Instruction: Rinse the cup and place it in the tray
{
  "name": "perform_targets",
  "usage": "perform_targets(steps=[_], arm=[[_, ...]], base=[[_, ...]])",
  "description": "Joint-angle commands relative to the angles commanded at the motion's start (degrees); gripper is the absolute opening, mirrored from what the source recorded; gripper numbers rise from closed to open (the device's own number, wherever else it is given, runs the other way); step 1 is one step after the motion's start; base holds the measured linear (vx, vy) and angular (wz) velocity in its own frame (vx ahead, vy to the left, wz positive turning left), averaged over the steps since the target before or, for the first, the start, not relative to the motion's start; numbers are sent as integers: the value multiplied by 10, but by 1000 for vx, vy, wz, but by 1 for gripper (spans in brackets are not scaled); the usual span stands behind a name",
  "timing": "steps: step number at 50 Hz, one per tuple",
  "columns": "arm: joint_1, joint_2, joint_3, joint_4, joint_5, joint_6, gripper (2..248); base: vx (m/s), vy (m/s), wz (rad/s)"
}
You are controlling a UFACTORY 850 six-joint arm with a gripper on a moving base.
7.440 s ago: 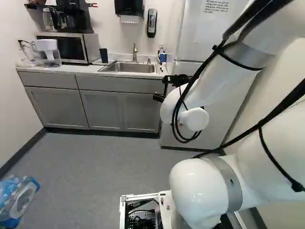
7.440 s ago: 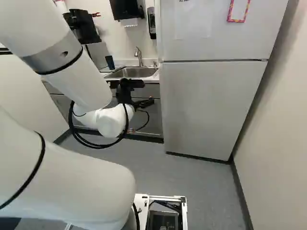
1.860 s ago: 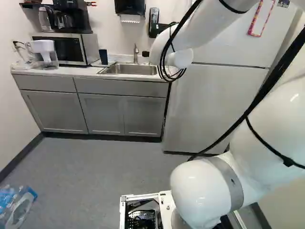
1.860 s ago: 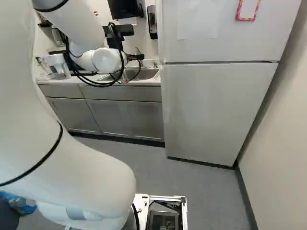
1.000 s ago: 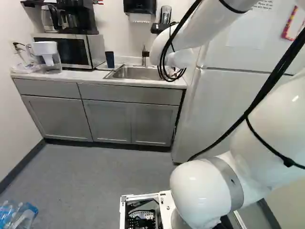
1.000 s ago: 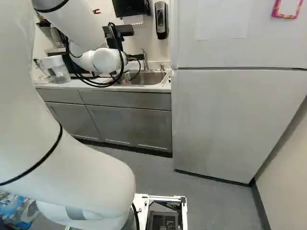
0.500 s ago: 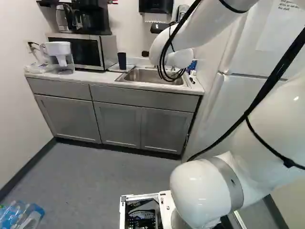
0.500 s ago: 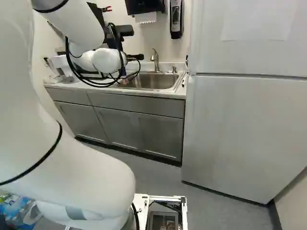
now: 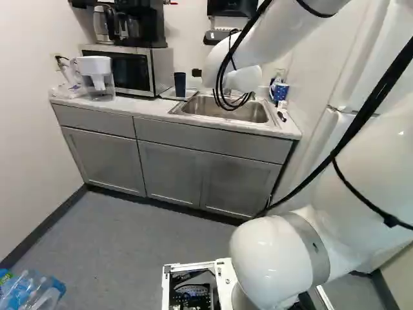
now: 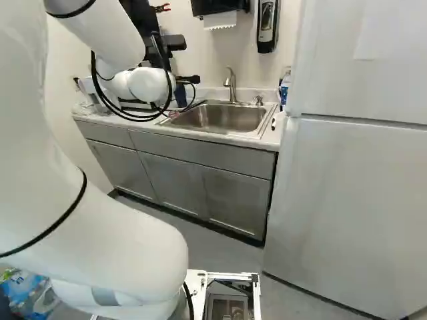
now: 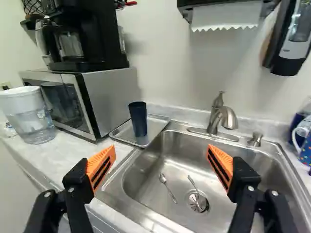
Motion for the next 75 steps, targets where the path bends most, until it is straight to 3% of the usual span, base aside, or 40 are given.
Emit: perform_targets(steps=[28, 75], arm=[[0, 0, 0, 0, 0, 0, 247], [0, 0, 0, 0, 0, 0, 247]], base=[[141, 3, 14], [70, -41, 2]])
